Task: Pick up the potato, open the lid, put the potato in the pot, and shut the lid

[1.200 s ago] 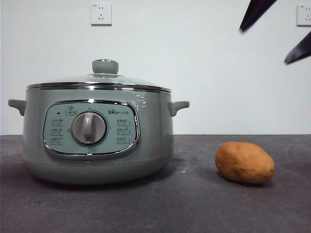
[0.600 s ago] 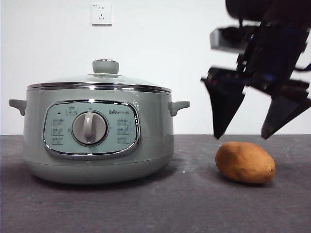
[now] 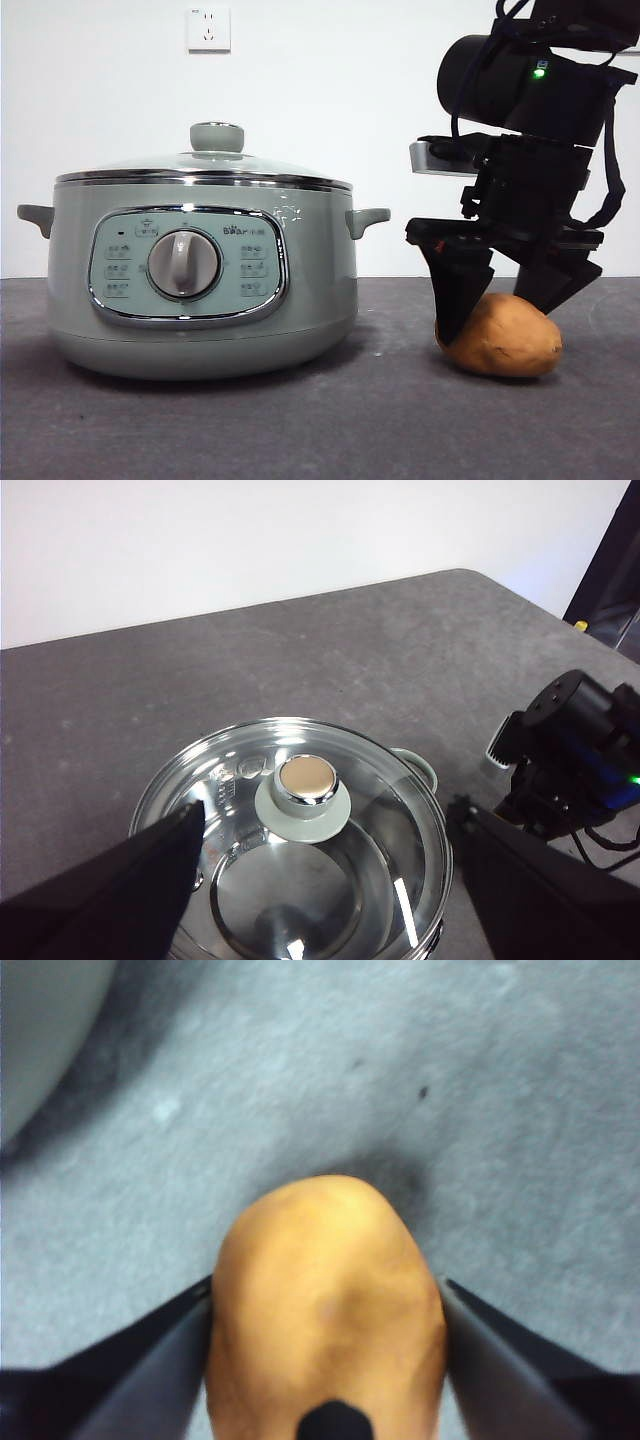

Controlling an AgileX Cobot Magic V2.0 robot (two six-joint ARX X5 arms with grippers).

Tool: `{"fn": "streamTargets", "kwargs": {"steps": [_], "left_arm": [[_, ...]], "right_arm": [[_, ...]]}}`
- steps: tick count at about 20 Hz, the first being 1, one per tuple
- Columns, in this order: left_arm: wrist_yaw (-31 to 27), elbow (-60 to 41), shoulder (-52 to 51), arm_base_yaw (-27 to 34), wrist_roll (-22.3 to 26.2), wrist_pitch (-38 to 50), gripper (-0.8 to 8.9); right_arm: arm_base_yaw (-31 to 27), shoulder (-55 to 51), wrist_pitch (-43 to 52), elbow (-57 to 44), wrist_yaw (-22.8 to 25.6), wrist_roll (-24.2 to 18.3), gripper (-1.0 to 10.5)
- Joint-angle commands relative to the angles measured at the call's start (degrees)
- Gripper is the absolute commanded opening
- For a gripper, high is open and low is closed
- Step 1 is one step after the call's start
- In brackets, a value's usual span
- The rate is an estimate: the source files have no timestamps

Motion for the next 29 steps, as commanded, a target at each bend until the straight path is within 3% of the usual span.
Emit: {"fn": "streamTargets", "kwargs": {"steps": [1, 7, 15, 23, 29], "left_arm": [[-0.33, 0.11, 0.46, -0.79, 0.81, 0.31, 4.08], [-0.35, 0.11, 2.95, -2.16, 0.79, 0.35, 4.08], [-0.42, 0.15, 15.43, -4.66, 0.55, 6.56, 4.07], [-3.54, 0.15, 29.49, -5.07, 0.7, 17.57, 4.06], [-3.78, 0.15, 34.05, -5.46, 0.81, 18.8, 4.04]], "right_arm": [[-0.26, 0.28, 0.07, 0.13, 0.22, -0.39, -0.2], [-0.15, -3.28, -2.93, 0.15, 0.09, 1.4, -0.1], [-0.17, -20.59, -15.98, 0.15, -0.04, 2.36, -0.1], [-0.17, -32.33, -18.51, 0.15, 0.2, 3.89, -0.1], [-0.17, -33.38, -19.61, 0.15, 0.2, 4.33, -0.1]]}}
